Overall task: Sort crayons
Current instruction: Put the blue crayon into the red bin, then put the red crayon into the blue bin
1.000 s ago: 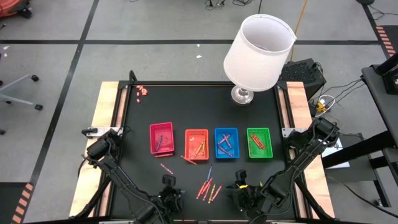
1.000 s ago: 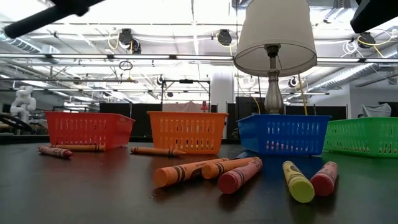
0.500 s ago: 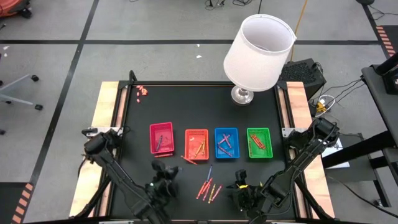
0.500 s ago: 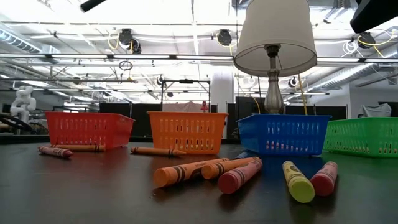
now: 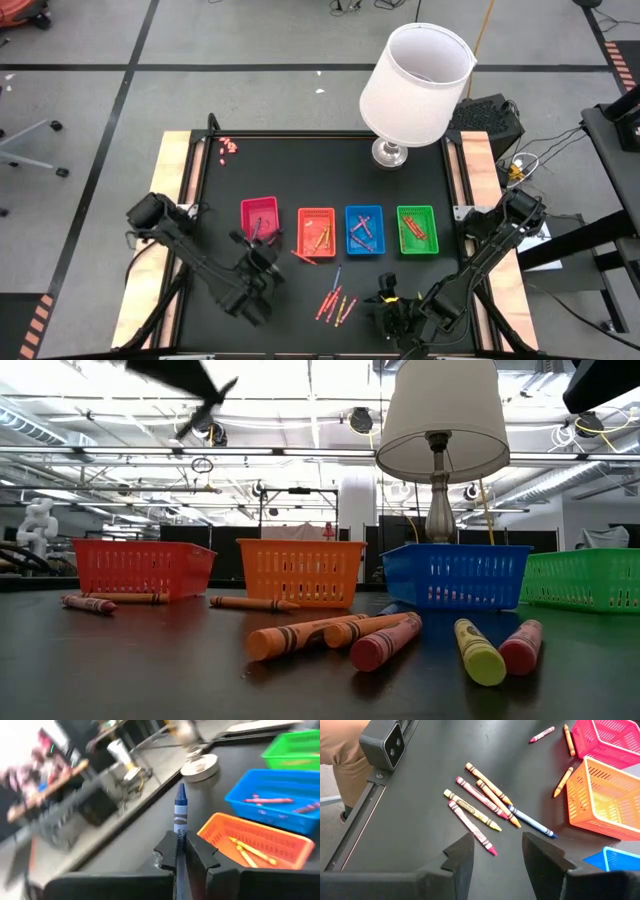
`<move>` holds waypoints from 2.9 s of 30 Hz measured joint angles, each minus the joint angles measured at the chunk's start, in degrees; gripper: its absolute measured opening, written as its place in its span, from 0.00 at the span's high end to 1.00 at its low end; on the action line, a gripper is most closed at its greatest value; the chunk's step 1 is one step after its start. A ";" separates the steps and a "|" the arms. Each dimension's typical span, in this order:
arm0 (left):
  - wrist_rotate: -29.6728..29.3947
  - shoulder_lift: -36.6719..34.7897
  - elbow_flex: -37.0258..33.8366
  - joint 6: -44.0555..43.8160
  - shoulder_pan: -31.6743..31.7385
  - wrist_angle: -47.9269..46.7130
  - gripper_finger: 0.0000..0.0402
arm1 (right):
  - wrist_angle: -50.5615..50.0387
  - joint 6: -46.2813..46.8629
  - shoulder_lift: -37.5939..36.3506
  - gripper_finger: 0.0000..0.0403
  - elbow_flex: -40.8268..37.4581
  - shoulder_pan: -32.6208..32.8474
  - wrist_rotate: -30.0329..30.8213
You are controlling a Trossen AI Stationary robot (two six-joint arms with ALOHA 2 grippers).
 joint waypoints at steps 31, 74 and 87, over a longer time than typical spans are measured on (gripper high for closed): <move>23.41 0.00 -18.76 -27.45 10.22 11.52 0.86 | 0.40 -0.06 0.00 0.63 0.00 -0.04 0.04; 5.29 -0.20 6.97 18.72 -15.49 9.97 0.57 | 42.86 -1.31 16.31 0.50 3.54 -11.01 10.71; -3.87 -0.20 5.87 19.13 -18.67 10.01 0.57 | 42.87 -9.39 25.41 0.50 16.01 -15.25 10.36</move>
